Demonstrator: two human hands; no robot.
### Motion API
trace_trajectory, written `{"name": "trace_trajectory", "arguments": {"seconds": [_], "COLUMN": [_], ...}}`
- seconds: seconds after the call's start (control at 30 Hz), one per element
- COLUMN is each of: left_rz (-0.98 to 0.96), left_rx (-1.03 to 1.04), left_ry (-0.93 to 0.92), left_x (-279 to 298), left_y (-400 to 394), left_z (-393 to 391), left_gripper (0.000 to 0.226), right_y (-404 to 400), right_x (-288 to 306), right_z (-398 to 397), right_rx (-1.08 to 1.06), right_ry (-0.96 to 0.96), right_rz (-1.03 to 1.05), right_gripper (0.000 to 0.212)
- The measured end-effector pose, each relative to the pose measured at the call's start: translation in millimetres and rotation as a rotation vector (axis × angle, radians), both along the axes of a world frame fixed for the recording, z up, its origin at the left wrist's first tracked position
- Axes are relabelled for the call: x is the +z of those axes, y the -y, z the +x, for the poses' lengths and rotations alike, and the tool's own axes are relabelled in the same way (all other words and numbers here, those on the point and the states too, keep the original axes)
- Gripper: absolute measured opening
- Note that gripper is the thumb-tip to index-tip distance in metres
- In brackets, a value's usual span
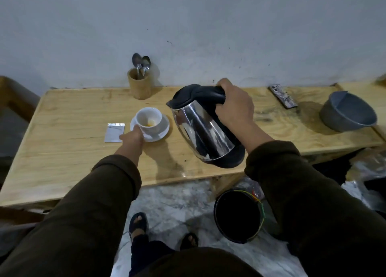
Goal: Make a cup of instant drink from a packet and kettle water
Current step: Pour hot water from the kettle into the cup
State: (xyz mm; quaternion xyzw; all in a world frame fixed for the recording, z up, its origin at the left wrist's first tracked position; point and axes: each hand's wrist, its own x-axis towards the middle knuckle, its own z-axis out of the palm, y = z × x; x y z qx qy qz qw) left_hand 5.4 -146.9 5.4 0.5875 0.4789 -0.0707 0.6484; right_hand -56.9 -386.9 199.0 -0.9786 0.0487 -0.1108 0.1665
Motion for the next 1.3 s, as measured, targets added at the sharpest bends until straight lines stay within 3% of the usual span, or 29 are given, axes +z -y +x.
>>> {"name": "trace_trajectory", "arguments": {"seconds": [0.23, 0.4, 0.8, 0.97, 1.13, 1.3], "left_rz": [-0.133, -0.179, -0.296, -0.313, -0.291, -0.318], "left_rx": [-0.189, -0.25, -0.249, -0.279, -0.294, -0.298], "left_ry": [0.022, 0.034, 0.012, -0.003, -0.004, -0.018], "left_x": [19.9, 25.0, 33.3, 32.5, 27.9, 30.9], "left_y": [-6.3, -11.3, -24.9, -19.2, -19.5, -19.3], "left_z": [-7.8, -5.1, 4.9, -0.4, 1.6, -0.1], "left_gripper": [0.05, 0.046, 0.044, 0.02, 0.028, 0.021], "right_y": [-43.3, -70.8, -115.3, -110.5, -111.6, -113.9], "right_x": [14.3, 22.0, 34.2, 30.0, 31.3, 32.5], "right_z": [34.4, 53.6, 90.5, 94.0, 96.9, 98.9], "right_rx": [0.214, 0.281, 0.323, 0.309, 0.308, 0.317], "right_ry": [-0.099, -0.129, -0.235, -0.259, -0.265, -0.259], "right_rz": [-0.174, -0.253, -0.39, -0.463, -0.477, -0.499], "right_gripper": [0.044, 0.045, 0.036, 0.035, 0.035, 0.033]}}
